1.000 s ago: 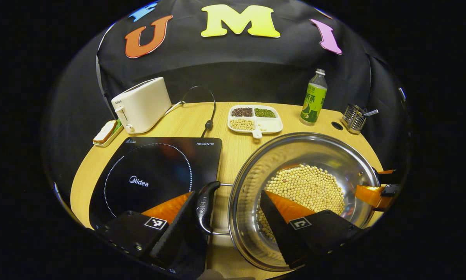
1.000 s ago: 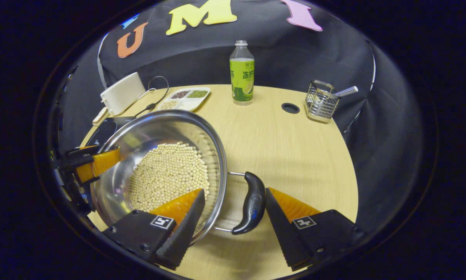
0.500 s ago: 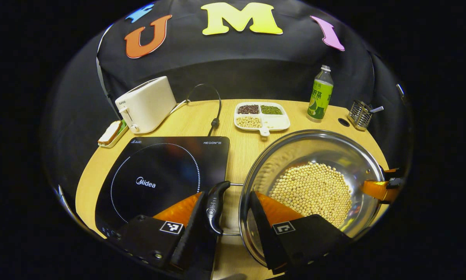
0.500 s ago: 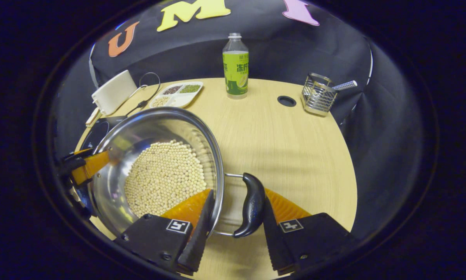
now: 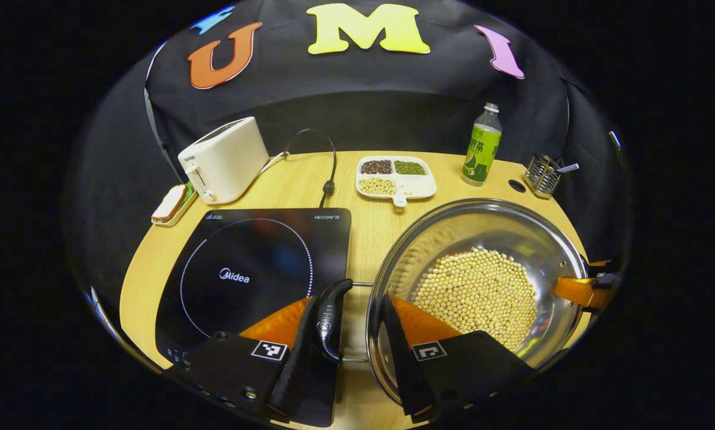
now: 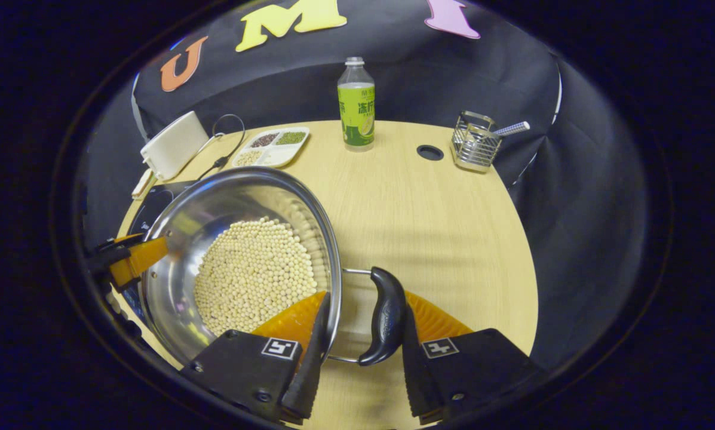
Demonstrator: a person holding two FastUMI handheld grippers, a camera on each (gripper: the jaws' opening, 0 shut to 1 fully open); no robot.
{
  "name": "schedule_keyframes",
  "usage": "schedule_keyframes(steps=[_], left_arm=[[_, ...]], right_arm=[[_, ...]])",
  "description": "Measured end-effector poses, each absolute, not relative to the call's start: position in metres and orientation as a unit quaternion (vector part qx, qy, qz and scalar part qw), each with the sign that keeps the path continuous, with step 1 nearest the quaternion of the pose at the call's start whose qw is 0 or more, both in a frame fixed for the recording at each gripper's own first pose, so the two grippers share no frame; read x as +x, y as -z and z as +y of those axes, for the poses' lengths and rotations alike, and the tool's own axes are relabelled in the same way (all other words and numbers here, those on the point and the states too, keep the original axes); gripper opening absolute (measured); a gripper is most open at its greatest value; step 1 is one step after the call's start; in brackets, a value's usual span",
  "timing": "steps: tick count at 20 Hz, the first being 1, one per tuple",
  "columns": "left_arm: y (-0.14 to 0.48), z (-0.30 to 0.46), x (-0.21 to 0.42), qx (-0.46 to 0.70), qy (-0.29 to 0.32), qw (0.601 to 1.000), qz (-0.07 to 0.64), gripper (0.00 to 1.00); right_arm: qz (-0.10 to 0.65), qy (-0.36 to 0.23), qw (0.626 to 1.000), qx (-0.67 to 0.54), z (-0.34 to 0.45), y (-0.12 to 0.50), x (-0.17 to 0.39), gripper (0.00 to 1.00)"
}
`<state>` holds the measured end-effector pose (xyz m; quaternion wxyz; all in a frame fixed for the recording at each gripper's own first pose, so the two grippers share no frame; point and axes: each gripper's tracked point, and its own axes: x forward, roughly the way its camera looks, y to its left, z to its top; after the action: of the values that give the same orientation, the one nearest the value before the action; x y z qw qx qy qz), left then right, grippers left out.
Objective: First push the handle of the pot to place it horizontally, then grasp the pot with both hands and set it on the induction cooktop.
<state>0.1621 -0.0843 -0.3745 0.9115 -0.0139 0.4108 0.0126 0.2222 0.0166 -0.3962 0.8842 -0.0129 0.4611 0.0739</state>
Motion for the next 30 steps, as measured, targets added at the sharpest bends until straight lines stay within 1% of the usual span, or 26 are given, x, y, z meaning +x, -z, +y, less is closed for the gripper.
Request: schedule_keyframes(steps=[7,16,20,21,22,30], left_arm=[[0.342,-0.062,0.152,-0.010,-0.004,0.921,0.388,0.61],[0.317,0.009,0.134,-0.007,-0.020,0.928,0.373,0.61],[0.315,0.047,0.130,-0.004,-0.028,0.929,0.369,0.61],[0.314,0.056,0.129,-0.002,-0.030,0.929,0.370,0.61],[0.313,0.066,0.130,0.001,-0.030,0.929,0.369,0.61],[0.323,0.134,0.144,0.012,-0.041,0.925,0.379,0.61]], right_arm=[[0.442,-0.064,0.895,-0.007,0.035,0.361,0.199,0.59],[0.428,-0.078,0.900,-0.001,0.109,0.337,0.177,0.59],[0.428,-0.086,0.900,0.002,0.145,0.331,0.172,0.59],[0.429,-0.088,0.899,0.003,0.155,0.330,0.172,0.61],[0.430,-0.089,0.898,0.004,0.164,0.330,0.171,0.59],[0.446,-0.097,0.890,0.012,0.237,0.337,0.180,0.59]])
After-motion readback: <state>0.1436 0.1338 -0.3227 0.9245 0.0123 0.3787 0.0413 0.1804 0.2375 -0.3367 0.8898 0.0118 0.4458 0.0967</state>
